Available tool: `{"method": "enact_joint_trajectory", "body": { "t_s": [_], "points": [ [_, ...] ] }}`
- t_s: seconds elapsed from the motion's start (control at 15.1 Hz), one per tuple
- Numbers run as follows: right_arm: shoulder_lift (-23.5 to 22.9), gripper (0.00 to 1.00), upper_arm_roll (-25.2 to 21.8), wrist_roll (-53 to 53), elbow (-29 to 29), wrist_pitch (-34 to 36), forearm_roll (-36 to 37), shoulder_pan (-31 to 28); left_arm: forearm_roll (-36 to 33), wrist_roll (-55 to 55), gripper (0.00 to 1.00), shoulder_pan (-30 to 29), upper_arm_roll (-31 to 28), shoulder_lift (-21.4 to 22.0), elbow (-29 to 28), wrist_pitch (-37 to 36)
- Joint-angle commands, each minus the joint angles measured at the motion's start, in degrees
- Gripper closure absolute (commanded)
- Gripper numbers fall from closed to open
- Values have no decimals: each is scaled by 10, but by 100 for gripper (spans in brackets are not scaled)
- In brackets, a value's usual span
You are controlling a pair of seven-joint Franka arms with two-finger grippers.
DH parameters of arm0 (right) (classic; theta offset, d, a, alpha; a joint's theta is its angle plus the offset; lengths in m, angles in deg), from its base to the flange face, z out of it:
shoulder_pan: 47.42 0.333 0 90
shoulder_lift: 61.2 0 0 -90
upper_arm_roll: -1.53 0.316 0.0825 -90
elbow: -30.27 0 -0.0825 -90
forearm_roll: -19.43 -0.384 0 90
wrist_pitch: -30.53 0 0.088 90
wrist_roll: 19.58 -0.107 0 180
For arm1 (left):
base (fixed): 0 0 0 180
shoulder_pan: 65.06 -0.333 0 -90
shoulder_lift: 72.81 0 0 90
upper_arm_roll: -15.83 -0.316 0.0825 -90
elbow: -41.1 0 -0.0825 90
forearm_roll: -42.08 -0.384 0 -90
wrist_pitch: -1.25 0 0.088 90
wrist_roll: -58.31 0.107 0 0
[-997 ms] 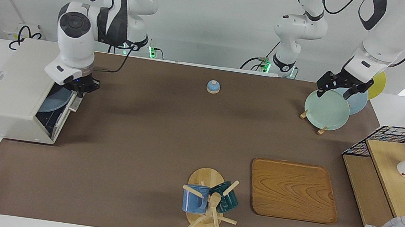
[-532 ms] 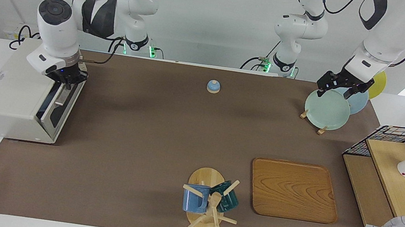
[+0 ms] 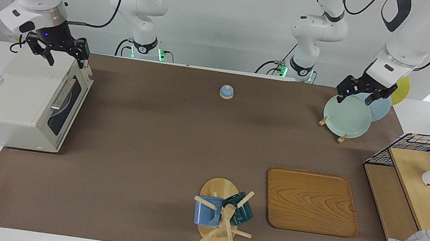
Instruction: Put eggplant into oven
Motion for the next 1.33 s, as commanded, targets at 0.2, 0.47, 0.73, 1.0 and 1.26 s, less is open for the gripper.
{"method": "enact_joint_trajectory", "body": {
  "t_s": [0.2,0.47,0.73,1.0,1.26],
  "points": [
    [-19,0,4,-18,-24,18,-61,-10,-10,3,0,-8,5,5,3,-10],
    [-48,0,3,-21,-63,39,-56,-5,-10,3,0,-8,5,5,3,-10],
    [-59,0,0,-25,-82,59,-54,-1,-10,3,0,-8,5,5,3,-10],
    [-59,0,-9,-28,-86,57,-54,0,-10,3,0,-8,5,5,3,-10],
    [-56,0,-9,-34,-87,54,-50,-1,-9,3,0,-8,5,5,3,-10]
  ]
}}
